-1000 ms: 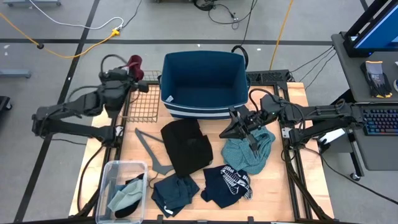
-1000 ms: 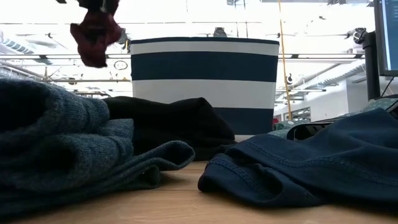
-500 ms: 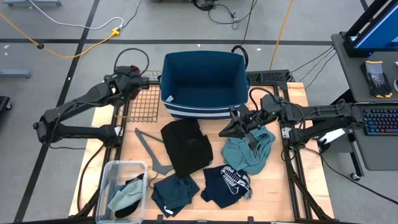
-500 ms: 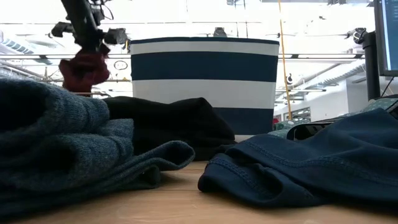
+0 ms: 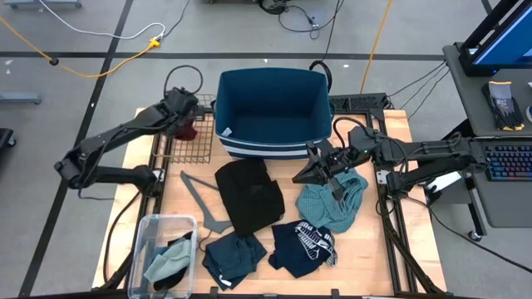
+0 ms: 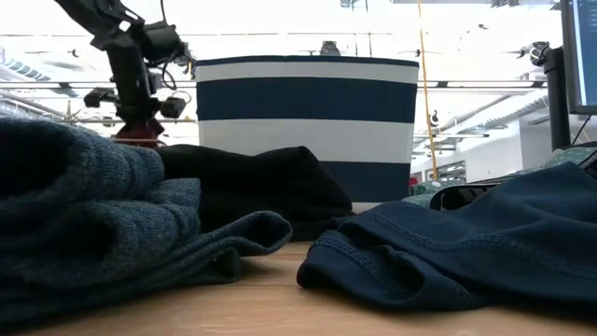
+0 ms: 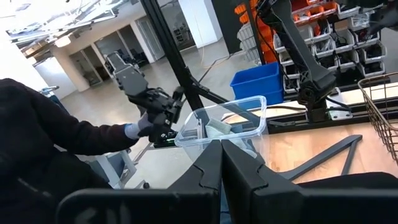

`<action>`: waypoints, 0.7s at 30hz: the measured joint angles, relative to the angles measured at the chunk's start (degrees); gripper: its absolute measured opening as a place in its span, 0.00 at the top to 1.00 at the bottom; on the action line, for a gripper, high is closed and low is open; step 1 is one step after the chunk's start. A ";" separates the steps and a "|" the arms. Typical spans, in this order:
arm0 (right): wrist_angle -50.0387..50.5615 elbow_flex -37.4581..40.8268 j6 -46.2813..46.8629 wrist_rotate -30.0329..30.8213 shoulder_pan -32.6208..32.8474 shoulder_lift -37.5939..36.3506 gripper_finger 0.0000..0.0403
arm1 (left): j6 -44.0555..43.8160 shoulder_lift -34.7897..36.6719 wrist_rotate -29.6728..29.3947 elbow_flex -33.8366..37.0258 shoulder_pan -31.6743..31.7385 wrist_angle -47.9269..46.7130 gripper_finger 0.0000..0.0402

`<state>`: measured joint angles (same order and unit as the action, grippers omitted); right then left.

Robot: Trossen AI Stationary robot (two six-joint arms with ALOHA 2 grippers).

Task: Pick & Place Cloths
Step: Put the red underwear into the gold wire basket

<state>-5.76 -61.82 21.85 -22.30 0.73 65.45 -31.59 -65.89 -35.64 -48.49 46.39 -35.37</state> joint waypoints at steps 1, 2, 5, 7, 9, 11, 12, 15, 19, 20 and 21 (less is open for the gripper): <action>0.02 0.00 0.21 0.13 0.00 0.00 1.00 | 0.00 -0.56 0.99 0.02 0.83 0.10 1.00; 0.02 0.00 0.51 0.55 0.00 0.00 1.00 | -0.04 -1.00 2.21 0.02 1.59 0.17 1.00; -0.02 0.00 1.26 1.54 0.00 0.00 1.00 | 0.16 -2.16 5.50 0.04 3.50 1.48 0.99; -0.16 0.00 1.63 1.59 0.00 0.00 1.00 | 0.00 -2.92 6.91 0.04 4.41 2.52 0.99; -0.28 0.00 2.82 1.59 -0.01 0.00 1.00 | -0.07 -3.46 8.91 0.04 5.31 3.45 0.99; -0.28 0.00 3.45 1.59 0.00 0.00 1.00 | -0.11 -3.91 11.45 0.04 6.12 4.44 0.99; -0.29 0.00 3.62 1.59 0.00 0.00 1.00 | -0.26 -4.13 12.27 0.04 6.41 4.35 0.98; -0.28 0.00 3.60 1.59 0.00 0.00 1.00 | -1.19 -4.33 12.94 0.04 6.90 3.68 0.92; -0.28 0.00 3.56 1.53 0.00 0.00 1.00 | -1.86 -4.11 13.04 0.04 6.96 2.62 0.81; -0.28 0.00 3.53 1.53 0.00 0.00 1.00 | -1.77 -3.89 13.24 0.04 6.96 2.36 0.79; -0.28 0.00 3.53 1.50 0.00 0.00 1.00 | -1.77 -3.70 13.52 0.04 6.93 2.27 0.76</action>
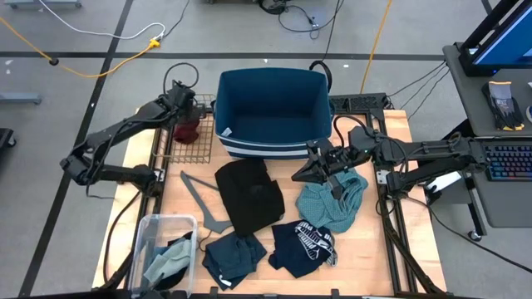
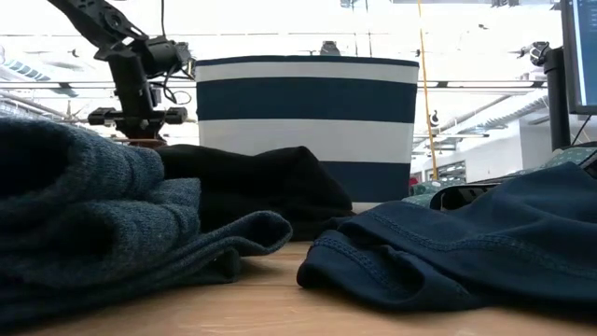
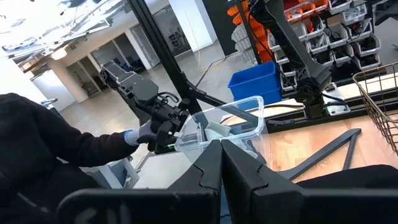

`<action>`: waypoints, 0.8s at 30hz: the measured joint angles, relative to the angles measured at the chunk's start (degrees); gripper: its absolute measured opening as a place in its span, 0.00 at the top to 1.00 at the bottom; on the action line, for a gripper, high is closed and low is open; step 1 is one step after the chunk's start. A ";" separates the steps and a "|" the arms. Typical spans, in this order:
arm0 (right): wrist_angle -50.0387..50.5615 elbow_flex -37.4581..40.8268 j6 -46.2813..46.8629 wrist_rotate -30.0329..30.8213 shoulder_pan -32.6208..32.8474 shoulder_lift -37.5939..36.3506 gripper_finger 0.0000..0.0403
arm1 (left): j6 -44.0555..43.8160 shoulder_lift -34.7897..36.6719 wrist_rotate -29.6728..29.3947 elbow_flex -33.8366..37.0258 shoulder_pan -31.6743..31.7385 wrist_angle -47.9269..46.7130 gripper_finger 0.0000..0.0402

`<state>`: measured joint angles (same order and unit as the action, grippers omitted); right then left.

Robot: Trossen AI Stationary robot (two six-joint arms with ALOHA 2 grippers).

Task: Pick & Place Cloths
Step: Put the red underwear into the gold wire basket, then put the blue underwear into the gold wire basket

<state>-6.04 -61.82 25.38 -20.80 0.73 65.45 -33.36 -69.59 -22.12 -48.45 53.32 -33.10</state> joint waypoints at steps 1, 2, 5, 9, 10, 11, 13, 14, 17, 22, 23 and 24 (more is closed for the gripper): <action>0.00 0.00 -0.03 0.00 0.00 0.00 1.00 | 0.02 0.21 0.42 0.00 0.00 -0.16 0.73; 0.00 0.00 -0.07 0.00 0.00 0.00 1.00 | 0.02 0.49 1.08 0.00 0.00 -0.32 0.71; 0.00 0.00 -0.26 0.00 0.00 0.00 1.00 | 0.00 1.79 2.51 0.00 -0.04 -0.31 0.62; 0.01 0.00 -0.19 -0.04 0.00 0.00 1.00 | -0.84 5.02 5.44 0.00 -0.04 -0.29 0.51; 0.01 0.00 -0.19 -0.20 -0.01 0.00 1.00 | -1.33 6.14 6.38 0.00 -0.04 -0.28 0.49; 0.04 0.00 -0.19 -0.24 -0.01 0.00 1.00 | -1.52 7.38 7.59 0.00 -0.04 -0.25 0.47; 0.07 0.00 -0.17 -0.26 0.00 0.00 1.00 | -1.46 10.19 10.63 0.00 -0.04 -0.23 0.44; 0.07 0.00 -0.17 -0.26 0.00 0.00 1.00 | -1.65 11.70 12.11 0.00 -0.04 -0.20 0.43; 0.35 0.00 -0.15 -0.26 0.00 0.00 1.00 | -2.95 16.50 16.42 0.00 -0.33 -0.21 0.41; 0.42 0.00 -0.15 -0.27 0.00 0.02 1.00 | -6.08 24.36 21.28 -0.02 -4.58 -0.19 0.41; 0.42 0.00 -0.15 -0.27 0.00 0.02 1.00 | -6.72 25.86 22.11 -0.02 -5.95 -0.18 0.41; 0.42 0.00 -0.15 -0.28 0.00 0.02 1.00 | -7.19 27.21 22.53 -0.02 -7.44 -0.18 0.41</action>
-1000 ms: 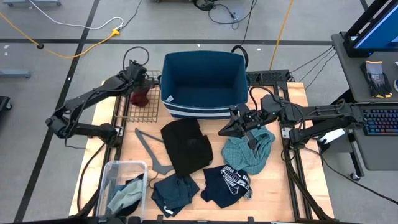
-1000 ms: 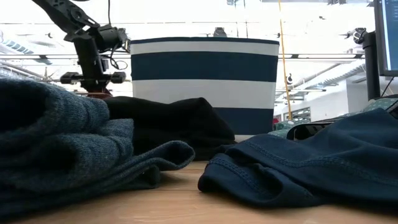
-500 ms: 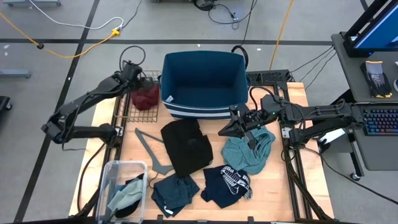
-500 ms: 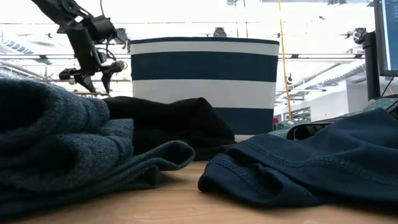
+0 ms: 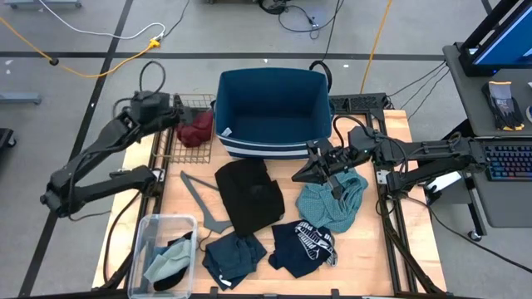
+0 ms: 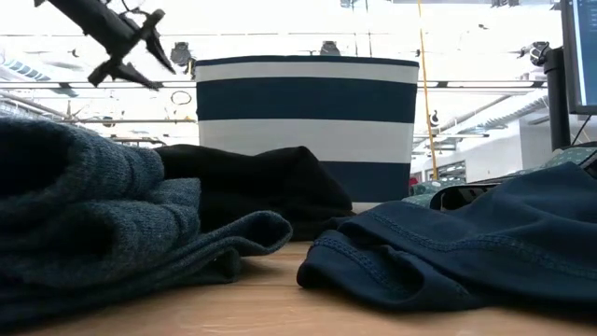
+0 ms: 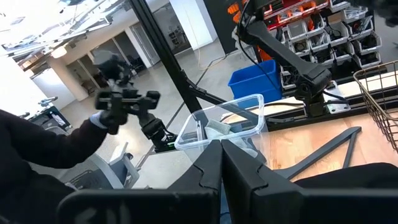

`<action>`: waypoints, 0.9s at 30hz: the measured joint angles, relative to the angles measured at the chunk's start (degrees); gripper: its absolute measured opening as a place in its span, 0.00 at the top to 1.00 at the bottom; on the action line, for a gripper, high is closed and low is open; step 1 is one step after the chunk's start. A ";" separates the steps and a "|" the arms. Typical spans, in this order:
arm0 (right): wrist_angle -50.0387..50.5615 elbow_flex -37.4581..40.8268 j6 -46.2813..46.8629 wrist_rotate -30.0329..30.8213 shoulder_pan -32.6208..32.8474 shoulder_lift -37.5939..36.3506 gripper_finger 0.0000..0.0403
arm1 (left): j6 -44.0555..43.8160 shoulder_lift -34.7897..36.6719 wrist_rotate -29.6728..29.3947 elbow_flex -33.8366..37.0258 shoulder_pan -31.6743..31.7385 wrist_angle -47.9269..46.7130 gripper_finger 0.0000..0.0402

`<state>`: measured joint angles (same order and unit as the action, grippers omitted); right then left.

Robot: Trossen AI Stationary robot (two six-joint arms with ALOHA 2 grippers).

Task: Pick & Place Cloths
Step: Put the blue underwear into the gold wire basket

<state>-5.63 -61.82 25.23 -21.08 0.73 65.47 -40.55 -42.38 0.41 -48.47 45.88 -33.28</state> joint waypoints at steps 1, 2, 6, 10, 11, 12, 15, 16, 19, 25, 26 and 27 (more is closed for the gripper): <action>0.00 0.00 0.00 0.00 0.00 0.00 1.00 | -0.38 1.26 0.16 0.00 -1.60 0.00 0.41; 0.00 0.00 0.02 -0.03 0.00 0.00 1.00 | -0.68 2.50 0.27 0.00 -3.38 0.00 0.41; 0.39 0.00 -0.71 -0.24 0.00 0.00 0.99 | -3.26 6.73 -0.03 0.00 -11.18 0.04 0.41; 0.46 0.00 -5.78 -4.50 0.00 0.00 1.00 | -3.49 8.53 -1.28 -0.07 -19.70 1.20 0.41; 0.53 0.00 -8.02 -5.63 0.03 0.00 1.00 | -3.32 8.67 -1.57 -0.07 -21.80 1.74 0.41; 0.65 0.00 -10.43 -6.76 0.20 0.00 1.00 | -3.06 8.76 -1.72 -0.07 -23.96 2.43 0.41; 1.16 0.00 -16.61 -7.95 1.49 0.00 1.00 | -1.44 8.63 -2.56 -0.07 -30.21 6.46 0.41; 1.46 0.00 -17.56 -7.76 2.19 0.00 1.00 | -0.43 8.28 -3.17 -0.07 -32.27 7.87 0.42; 3.19 0.00 -18.76 -7.67 4.61 0.00 1.00 | 3.49 7.03 -4.45 -0.07 -38.17 12.84 0.46; 10.62 0.00 -21.13 -3.99 11.14 0.00 1.00 | 10.64 3.23 -9.51 -0.07 -48.01 21.02 0.59; 12.06 0.00 -21.66 -2.36 12.46 0.00 1.00 | 11.48 2.37 -10.52 -0.07 -49.45 21.59 0.61; 13.60 0.00 -22.26 -0.65 13.67 0.00 1.00 | 11.97 1.44 -11.67 -0.07 -50.77 21.84 0.63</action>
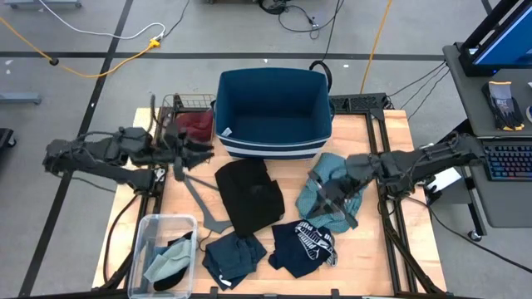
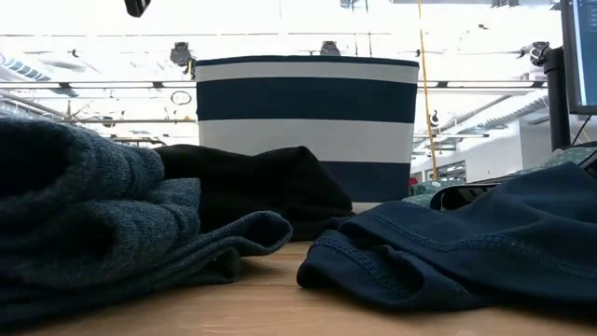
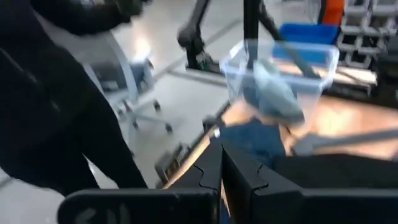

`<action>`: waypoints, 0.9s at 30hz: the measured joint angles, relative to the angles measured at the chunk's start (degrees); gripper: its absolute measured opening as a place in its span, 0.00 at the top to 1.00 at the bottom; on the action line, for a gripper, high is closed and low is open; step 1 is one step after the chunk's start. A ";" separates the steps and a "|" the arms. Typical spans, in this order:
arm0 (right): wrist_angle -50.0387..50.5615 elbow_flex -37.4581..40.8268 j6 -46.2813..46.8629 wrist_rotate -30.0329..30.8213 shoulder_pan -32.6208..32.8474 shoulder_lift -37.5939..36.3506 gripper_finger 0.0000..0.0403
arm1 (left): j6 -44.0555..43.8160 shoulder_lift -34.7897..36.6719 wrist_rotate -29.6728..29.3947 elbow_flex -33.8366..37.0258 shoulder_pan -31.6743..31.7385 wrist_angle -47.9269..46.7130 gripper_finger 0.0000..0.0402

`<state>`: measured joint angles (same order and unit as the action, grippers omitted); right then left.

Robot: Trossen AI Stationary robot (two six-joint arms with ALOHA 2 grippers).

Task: Pick & Place Cloths
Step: Put the blue underwear into the gold wire basket

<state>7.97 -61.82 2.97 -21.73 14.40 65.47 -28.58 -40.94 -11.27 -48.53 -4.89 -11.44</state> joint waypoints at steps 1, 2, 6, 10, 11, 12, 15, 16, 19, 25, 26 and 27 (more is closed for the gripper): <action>1.42 0.00 -0.69 2.05 1.28 0.00 1.00 | 0.35 -0.96 -1.14 0.00 -1.27 0.05 0.66; 2.82 0.00 -1.16 4.22 2.54 0.00 1.00 | 0.57 -2.06 -2.29 0.00 -2.64 0.13 0.68; 7.48 0.00 -2.02 12.06 7.04 0.27 1.00 | 1.98 -6.65 -7.98 0.00 -7.64 1.46 0.78; 10.19 0.00 -0.98 17.14 10.84 1.41 1.00 | 4.43 -11.23 -13.31 0.02 -12.20 5.26 0.90; 10.85 0.00 -0.51 17.84 11.66 1.85 1.00 | 5.27 -12.24 -13.78 0.02 -13.24 6.32 0.93; 11.48 0.00 0.12 18.79 12.43 2.39 1.00 | 5.88 -13.22 -14.12 0.02 -14.25 7.29 0.96; 12.69 0.00 2.04 20.36 14.76 4.50 0.99 | 6.27 -15.52 -14.60 0.02 -16.85 9.10 0.98; 12.68 0.00 2.51 20.41 15.42 5.27 0.99 | 6.08 -16.15 -14.69 0.02 -17.57 9.54 0.98; 13.64 0.00 4.32 20.41 17.43 7.68 0.97 | 5.56 -17.96 -14.79 0.02 -19.61 11.13 0.97; 15.71 0.00 7.72 20.15 20.73 12.17 0.89 | 3.69 -20.53 -14.78 0.02 -21.78 11.85 0.98; 15.93 0.00 8.22 20.02 21.15 12.72 0.87 | 3.05 -20.77 -14.77 0.02 -21.93 11.84 0.97; 16.42 0.00 8.46 19.80 21.54 13.20 0.85 | 2.60 -21.03 -14.78 0.02 -21.92 11.80 0.97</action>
<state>24.39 -61.82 11.43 -1.93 35.94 78.67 -25.99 -61.97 -26.04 -48.51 -26.81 0.36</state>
